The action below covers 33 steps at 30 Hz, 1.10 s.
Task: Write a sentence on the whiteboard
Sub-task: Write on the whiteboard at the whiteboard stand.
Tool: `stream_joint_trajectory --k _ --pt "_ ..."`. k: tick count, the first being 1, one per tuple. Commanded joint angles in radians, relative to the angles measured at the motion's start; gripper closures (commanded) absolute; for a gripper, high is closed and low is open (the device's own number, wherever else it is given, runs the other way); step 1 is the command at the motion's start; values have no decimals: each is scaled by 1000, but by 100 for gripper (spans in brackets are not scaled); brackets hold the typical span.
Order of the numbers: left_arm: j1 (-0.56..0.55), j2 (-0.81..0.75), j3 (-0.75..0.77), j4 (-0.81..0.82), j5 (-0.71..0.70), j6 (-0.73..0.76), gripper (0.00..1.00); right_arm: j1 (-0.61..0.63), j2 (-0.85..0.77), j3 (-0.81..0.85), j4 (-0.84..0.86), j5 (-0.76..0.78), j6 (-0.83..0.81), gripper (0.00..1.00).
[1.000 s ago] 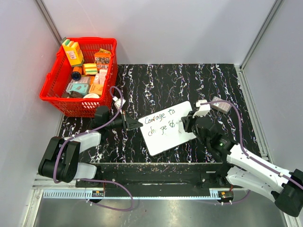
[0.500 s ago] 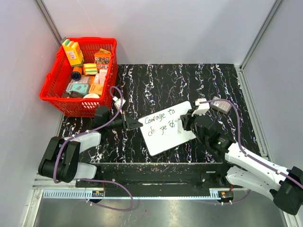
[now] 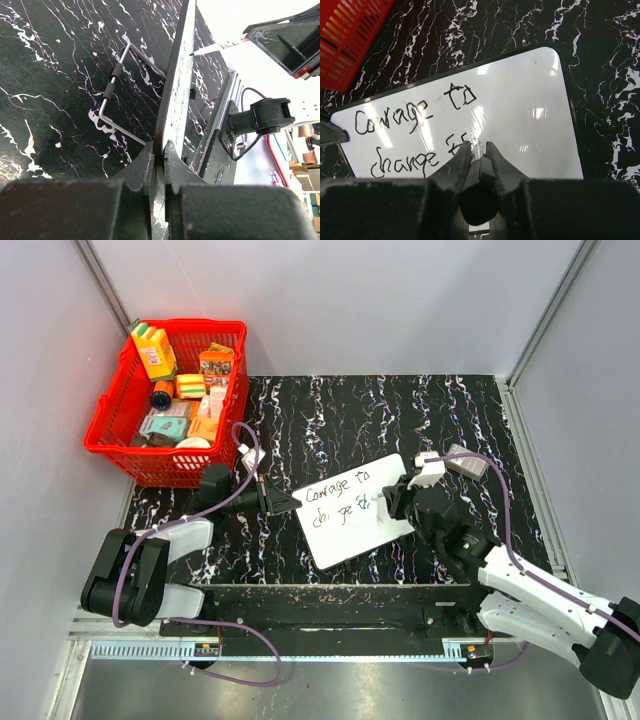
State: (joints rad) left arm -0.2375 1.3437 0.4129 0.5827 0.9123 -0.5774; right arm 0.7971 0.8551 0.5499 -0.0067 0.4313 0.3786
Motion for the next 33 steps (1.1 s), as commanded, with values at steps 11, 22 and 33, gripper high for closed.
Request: stream_joint_trajectory --k 11,22,33 --pt "4 15 7 6 -113 126 100 -10 -44 -50 -58 -25 52 100" --pt "3 15 6 6 -113 128 100 -10 -83 -4 -61 -22 43 100" --pt "3 14 7 5 -112 126 100 -10 -31 70 -7 24 -7 100"
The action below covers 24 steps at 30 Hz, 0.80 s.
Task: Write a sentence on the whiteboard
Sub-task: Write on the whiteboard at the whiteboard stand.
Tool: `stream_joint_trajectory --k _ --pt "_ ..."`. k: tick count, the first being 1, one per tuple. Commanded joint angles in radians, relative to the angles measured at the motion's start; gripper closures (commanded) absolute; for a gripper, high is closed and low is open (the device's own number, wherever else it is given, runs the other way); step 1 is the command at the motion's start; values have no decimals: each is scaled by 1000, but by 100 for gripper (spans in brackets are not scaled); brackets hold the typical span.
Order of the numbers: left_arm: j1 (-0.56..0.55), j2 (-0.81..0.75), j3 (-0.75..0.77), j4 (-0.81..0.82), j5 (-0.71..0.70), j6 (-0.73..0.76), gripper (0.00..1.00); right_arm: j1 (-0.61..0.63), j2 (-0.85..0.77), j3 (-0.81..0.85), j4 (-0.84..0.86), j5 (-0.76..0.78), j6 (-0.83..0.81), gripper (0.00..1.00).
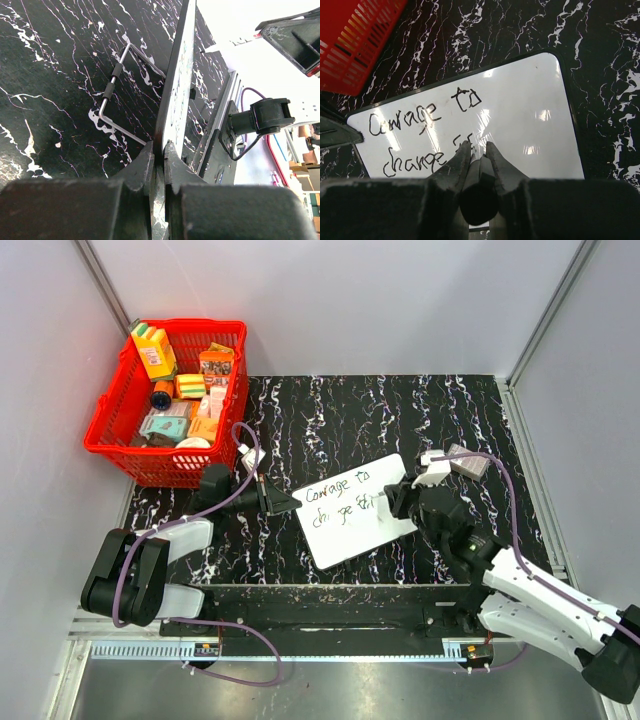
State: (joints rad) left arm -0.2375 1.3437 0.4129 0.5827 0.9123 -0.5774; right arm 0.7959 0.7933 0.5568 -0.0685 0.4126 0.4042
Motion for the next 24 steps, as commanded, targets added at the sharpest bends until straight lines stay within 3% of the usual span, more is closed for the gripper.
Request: stream_joint_trajectory --k 1,10,13,17,24 --pt "3 14 6 5 -112 126 100 -11 34 68 55 43 -34 100" --pt "3 14 6 5 -113 128 100 -21 26 75 59 39 -87 100" --pt "3 14 7 3 -113 128 100 -70 50 106 59 -24 -102 100" --pt "3 12 7 3 -115 128 100 -164 21 121 59 -228 -73 100" --pt "3 17 10 3 -113 129 100 -218 -46 88 59 -327 -42 100"
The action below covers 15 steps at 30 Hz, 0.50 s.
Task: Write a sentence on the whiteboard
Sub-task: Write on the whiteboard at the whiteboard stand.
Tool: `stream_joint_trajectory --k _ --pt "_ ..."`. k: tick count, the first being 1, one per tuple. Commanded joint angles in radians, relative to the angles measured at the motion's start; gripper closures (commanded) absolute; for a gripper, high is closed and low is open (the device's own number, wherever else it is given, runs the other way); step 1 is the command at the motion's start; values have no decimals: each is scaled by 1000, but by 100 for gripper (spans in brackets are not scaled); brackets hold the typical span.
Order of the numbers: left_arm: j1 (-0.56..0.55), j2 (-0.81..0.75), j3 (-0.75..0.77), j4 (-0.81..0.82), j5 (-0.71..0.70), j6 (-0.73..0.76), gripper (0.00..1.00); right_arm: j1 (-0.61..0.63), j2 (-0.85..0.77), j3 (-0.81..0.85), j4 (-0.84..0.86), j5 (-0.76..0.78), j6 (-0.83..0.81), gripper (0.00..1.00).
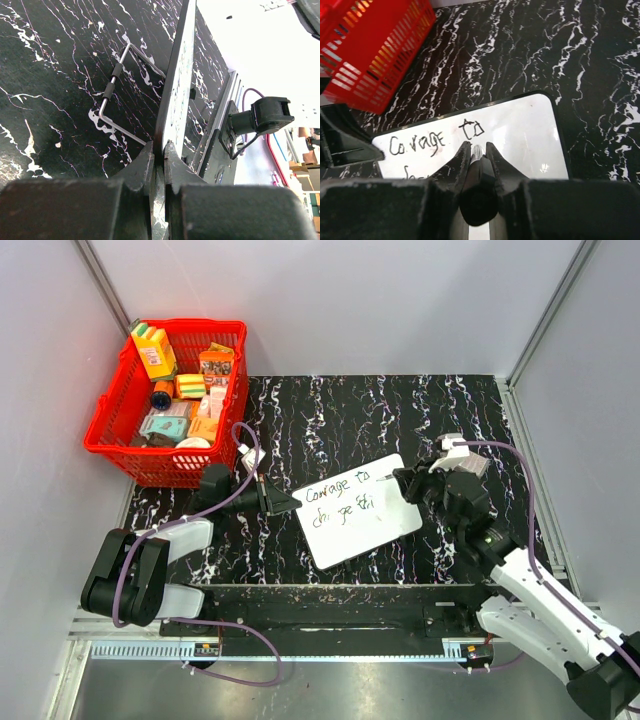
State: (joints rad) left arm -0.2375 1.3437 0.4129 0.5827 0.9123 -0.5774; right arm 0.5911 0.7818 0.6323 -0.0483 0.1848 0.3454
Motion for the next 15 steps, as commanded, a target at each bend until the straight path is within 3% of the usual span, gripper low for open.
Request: stream_joint_trajectory --k 1,15 --pt "3 17 10 2 -112 128 100 -13 -36 3 39 -103 17 100" --pt "3 20 12 3 -113 128 100 -13 -58 -109 38 -35 24 100"
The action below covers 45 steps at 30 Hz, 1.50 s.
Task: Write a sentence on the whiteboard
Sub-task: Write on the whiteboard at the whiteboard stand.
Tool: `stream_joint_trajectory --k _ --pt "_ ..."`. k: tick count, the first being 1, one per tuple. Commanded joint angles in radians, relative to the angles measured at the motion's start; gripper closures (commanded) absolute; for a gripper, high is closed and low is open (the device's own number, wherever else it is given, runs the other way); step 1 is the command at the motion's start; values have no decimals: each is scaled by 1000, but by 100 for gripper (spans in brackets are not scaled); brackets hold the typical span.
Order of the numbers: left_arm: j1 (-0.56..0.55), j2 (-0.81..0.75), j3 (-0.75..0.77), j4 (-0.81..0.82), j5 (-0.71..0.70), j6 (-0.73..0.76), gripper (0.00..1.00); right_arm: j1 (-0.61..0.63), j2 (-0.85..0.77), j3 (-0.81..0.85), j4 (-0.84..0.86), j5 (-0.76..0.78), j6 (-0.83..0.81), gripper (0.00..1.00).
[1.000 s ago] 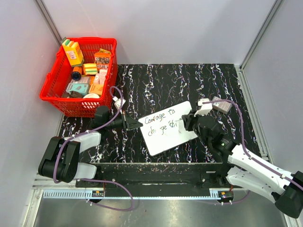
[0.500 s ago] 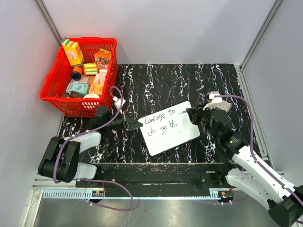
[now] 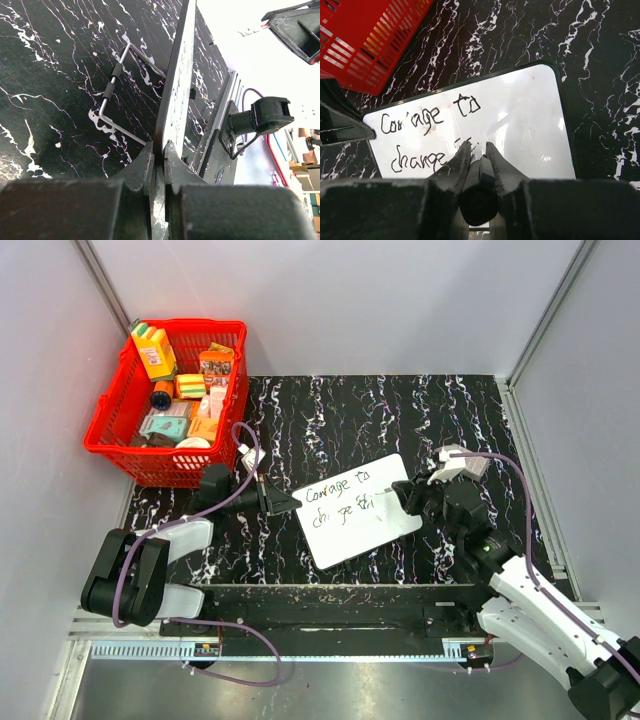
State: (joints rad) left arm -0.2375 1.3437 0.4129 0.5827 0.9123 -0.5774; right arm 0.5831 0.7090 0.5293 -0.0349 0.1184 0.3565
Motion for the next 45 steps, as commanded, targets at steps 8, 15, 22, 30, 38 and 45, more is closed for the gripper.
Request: stream_joint_trajectory --k 8,15,22,30,38,45 --pt "3 21 12 3 -112 128 100 -5 72 -9 84 49 30 100" --pt "3 23 13 2 -110 126 100 -5 90 -23 105 37 47 100" --pt "3 21 12 2 -112 126 100 -6 90 -32 84 62 48 100" --pt "3 21 12 3 -112 128 100 -5 89 -55 50 53 64 100" --pt "3 21 12 2 -110 128 100 -5 52 -69 -11 49 79 100" --pt "3 21 10 2 -112 126 100 -5 46 -69 -25 30 87 100"
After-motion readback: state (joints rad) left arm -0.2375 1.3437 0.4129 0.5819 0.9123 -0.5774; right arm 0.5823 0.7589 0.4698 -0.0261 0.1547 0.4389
